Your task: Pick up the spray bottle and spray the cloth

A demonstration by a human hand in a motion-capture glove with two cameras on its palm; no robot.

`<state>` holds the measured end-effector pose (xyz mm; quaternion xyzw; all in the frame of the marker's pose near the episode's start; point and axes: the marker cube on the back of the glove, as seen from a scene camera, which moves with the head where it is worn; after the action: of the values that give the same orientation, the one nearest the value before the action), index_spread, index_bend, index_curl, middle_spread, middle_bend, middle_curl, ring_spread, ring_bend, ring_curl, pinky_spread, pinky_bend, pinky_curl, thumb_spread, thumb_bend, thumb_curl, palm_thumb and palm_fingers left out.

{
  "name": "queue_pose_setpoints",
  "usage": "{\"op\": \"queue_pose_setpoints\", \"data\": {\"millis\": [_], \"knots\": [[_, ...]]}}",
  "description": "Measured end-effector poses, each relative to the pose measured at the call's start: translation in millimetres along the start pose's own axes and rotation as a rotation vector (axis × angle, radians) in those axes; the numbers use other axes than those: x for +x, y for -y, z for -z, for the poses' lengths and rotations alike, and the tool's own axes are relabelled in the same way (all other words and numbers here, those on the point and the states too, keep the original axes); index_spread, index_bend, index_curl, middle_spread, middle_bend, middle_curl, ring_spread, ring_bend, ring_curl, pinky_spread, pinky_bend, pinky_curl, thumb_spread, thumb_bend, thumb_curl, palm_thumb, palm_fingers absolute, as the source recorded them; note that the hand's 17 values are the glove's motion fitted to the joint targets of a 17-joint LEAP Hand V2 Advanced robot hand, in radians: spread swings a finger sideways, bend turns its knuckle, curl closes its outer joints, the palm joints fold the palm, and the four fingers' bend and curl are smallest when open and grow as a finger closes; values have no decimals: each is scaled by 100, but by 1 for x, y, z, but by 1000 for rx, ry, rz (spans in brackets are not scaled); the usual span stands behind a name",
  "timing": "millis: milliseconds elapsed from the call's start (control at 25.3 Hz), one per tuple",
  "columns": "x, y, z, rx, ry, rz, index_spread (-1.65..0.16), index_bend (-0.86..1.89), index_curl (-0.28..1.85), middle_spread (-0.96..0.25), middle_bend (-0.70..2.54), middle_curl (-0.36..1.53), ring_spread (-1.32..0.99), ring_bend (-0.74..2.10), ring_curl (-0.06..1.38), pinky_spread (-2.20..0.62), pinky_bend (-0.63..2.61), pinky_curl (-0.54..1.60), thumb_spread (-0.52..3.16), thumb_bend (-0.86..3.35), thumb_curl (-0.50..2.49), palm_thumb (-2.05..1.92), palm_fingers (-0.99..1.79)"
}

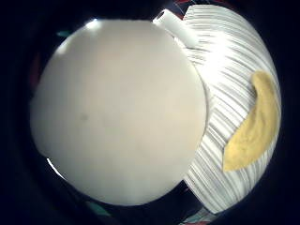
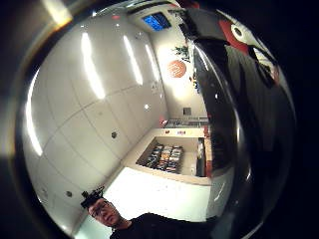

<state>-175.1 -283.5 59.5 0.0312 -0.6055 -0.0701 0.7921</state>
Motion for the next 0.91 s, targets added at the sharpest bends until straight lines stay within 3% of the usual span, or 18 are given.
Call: {"op": "queue_pose_setpoints", "data": {"millis": [909], "knots": [[93, -32, 15, 17, -96, -83, -10, 34, 66, -5, 51, 64, -17, 51, 52, 6, 9, 18, 111, 6, 78, 123, 94]]}}
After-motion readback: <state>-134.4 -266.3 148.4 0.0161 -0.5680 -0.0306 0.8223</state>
